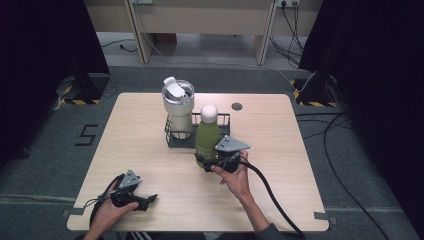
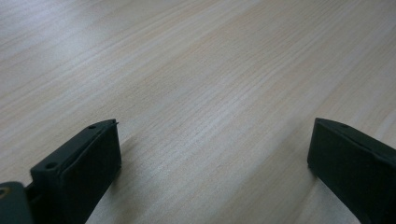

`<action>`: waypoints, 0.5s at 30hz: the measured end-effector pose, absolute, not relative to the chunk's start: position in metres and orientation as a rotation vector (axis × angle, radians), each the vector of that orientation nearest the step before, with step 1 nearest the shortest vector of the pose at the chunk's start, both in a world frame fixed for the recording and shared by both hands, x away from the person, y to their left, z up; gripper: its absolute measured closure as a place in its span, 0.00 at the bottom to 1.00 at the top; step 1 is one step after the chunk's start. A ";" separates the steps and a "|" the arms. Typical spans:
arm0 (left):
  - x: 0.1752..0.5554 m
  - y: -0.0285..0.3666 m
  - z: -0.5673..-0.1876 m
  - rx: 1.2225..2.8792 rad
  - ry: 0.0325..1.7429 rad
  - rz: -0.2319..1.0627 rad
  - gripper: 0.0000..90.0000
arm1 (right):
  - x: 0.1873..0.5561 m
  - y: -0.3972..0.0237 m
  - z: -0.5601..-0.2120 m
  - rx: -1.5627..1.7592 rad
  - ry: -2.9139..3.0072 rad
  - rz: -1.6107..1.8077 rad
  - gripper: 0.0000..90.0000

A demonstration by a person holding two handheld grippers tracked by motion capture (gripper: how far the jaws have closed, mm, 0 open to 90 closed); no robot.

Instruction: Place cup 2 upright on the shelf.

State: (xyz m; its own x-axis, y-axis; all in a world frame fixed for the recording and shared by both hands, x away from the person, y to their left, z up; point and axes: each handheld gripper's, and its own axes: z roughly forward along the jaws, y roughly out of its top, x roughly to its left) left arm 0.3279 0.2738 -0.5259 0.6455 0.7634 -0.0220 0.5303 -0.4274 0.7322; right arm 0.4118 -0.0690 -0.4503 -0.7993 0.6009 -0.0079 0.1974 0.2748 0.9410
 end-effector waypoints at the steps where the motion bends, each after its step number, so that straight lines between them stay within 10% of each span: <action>1: 0.328 0.274 -0.526 2.132 1.001 0.409 0.02 | 0.412 -0.070 -0.449 0.722 2.189 1.527 0.23; 15: 0.328 0.274 -0.526 2.135 1.001 0.408 0.02 | 0.416 -0.079 -0.436 0.741 2.168 1.515 0.23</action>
State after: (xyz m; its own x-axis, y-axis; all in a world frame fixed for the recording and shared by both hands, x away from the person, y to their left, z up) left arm 0.3280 0.2740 -0.5258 0.6467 0.7625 -0.0206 0.5302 -0.4300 0.7307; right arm 0.4162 -0.0790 -0.4358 -0.7828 0.6220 -0.0174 0.1975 0.2749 0.9410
